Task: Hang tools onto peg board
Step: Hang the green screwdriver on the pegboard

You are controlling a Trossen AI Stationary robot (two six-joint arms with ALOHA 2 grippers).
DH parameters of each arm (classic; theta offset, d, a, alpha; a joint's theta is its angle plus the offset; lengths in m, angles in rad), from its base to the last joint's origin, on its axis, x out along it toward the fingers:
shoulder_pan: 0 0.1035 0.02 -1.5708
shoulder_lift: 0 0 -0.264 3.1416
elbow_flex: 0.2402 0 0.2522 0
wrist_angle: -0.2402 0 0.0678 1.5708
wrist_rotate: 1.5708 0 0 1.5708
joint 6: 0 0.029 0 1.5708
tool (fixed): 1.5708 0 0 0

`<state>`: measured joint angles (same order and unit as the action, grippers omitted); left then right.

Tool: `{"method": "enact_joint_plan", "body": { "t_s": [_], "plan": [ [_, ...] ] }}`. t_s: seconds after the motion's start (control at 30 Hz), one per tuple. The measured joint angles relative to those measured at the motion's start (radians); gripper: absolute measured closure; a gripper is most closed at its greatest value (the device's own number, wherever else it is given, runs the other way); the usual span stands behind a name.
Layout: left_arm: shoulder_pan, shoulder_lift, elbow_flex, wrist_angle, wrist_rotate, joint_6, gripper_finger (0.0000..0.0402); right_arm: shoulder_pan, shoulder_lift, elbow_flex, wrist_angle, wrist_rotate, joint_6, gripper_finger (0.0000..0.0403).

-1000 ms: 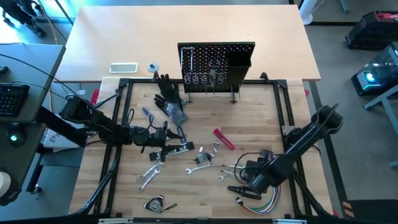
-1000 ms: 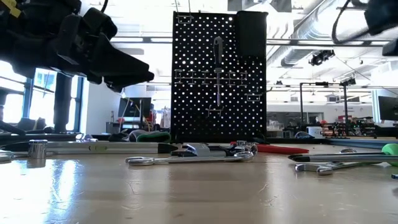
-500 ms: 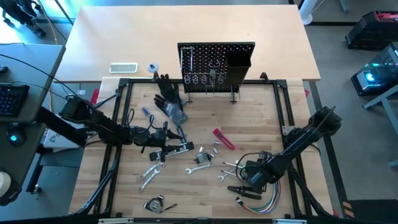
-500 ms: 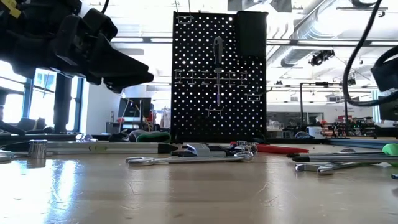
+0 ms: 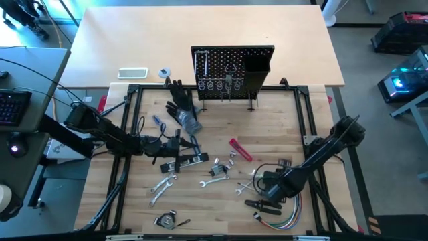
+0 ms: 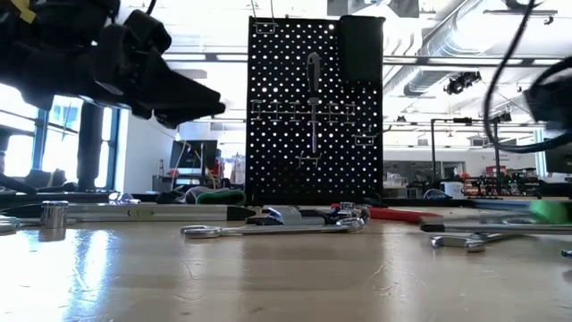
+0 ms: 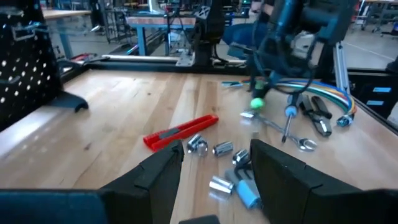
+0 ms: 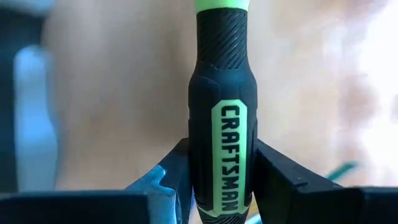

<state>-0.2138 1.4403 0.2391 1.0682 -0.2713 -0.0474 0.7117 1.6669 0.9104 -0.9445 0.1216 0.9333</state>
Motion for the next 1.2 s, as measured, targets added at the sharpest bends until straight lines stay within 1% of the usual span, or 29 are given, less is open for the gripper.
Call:
{"method": "enact_joint_plan", "body": {
  "t_s": [0.17, 0.3, 0.4, 0.53, 0.67, 0.83, 1.0, 1.1, 1.2],
  "plan": [
    [0.017, 0.000, 0.077, -0.072, 0.072, 0.037, 0.0218, -0.024, -0.002, 0.086, -0.091, 0.081, -0.063, 0.0287],
    [0.056, 0.000, 0.162, -0.206, 0.155, 0.037, 0.0218, -0.060, -0.002, 0.154, -0.121, 0.188, -0.166, 0.0287],
    [0.107, 0.000, 0.227, -0.291, 0.249, 0.016, 0.0218, -0.089, -0.002, 0.204, -0.150, 0.256, -0.276, 0.0287],
    [0.183, 0.000, 0.294, -0.366, 0.384, -0.040, 0.0218, -0.130, -0.003, 0.258, -0.142, 0.354, -0.429, 0.0287],
    [0.266, 0.000, 0.332, -0.388, 0.539, -0.124, 0.0218, -0.165, -0.004, 0.305, -0.132, 0.439, -0.581, 0.0287],
    [0.341, 0.000, 0.346, -0.394, 0.688, -0.249, 0.0218, -0.199, -0.004, 0.361, -0.097, 0.548, -0.791, 0.0287],
    [0.381, 0.000, 0.347, -0.371, 0.772, -0.375, 0.0218, -0.244, -0.005, 0.411, -0.041, 0.623, -1.000, 0.0287],
    [0.388, 0.000, 0.349, -0.349, 0.786, -0.433, 0.0218, -0.275, -0.005, 0.427, 0.023, 0.648, -1.140, 0.0287],
    [0.391, 0.000, 0.361, -0.346, 0.792, -0.473, 0.0218, -0.309, -0.004, 0.431, 0.133, 0.652, -1.298, 0.0287]
  ]
}}
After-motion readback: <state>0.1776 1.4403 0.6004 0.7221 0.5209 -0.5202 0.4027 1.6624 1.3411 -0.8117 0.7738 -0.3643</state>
